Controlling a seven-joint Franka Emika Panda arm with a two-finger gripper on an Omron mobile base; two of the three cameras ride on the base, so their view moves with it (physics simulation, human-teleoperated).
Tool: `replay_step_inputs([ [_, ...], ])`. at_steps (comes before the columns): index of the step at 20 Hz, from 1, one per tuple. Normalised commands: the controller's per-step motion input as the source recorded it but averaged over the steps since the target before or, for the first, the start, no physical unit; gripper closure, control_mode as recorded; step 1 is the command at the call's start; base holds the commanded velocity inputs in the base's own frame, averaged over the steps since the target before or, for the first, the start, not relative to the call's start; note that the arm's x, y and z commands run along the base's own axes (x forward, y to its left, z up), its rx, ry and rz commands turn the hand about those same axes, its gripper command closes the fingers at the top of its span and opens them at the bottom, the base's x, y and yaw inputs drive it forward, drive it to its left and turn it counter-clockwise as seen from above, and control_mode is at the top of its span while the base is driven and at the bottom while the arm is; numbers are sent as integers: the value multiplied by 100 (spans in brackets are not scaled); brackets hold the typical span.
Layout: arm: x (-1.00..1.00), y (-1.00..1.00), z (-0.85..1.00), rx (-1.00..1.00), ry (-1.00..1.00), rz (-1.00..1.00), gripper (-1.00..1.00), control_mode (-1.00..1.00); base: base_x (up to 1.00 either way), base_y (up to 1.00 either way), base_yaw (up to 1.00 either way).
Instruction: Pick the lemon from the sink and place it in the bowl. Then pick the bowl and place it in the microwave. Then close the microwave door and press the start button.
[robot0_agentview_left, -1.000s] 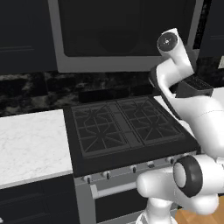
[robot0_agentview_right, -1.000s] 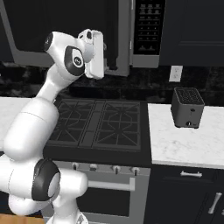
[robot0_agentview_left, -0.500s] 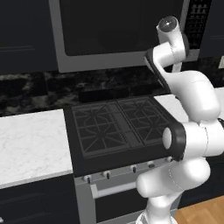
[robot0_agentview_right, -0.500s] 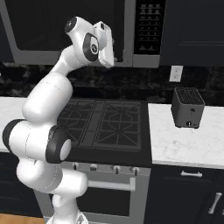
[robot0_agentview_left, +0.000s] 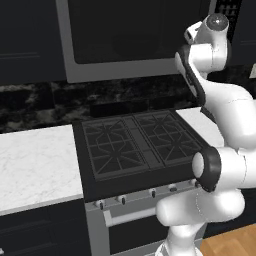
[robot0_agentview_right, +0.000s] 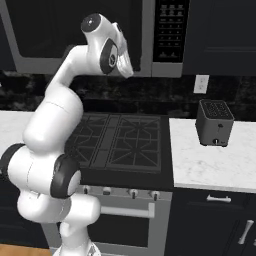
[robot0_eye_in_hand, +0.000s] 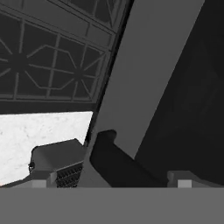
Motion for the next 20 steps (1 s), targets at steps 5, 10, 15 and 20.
replay_step_inputs([
  [5, -97, 4, -3, 7, -20, 21, -100, -100, 0, 0, 0],
  [10, -36, -73, 0, 25, -25, 13, -100, -100, 0, 0, 0],
  [15, 3, -100, 1, 23, -18, 12, -100, -100, 0, 0, 0],
  [20, 50, -93, 37, 24, -3, 5, -100, -100, 0, 0, 0],
])
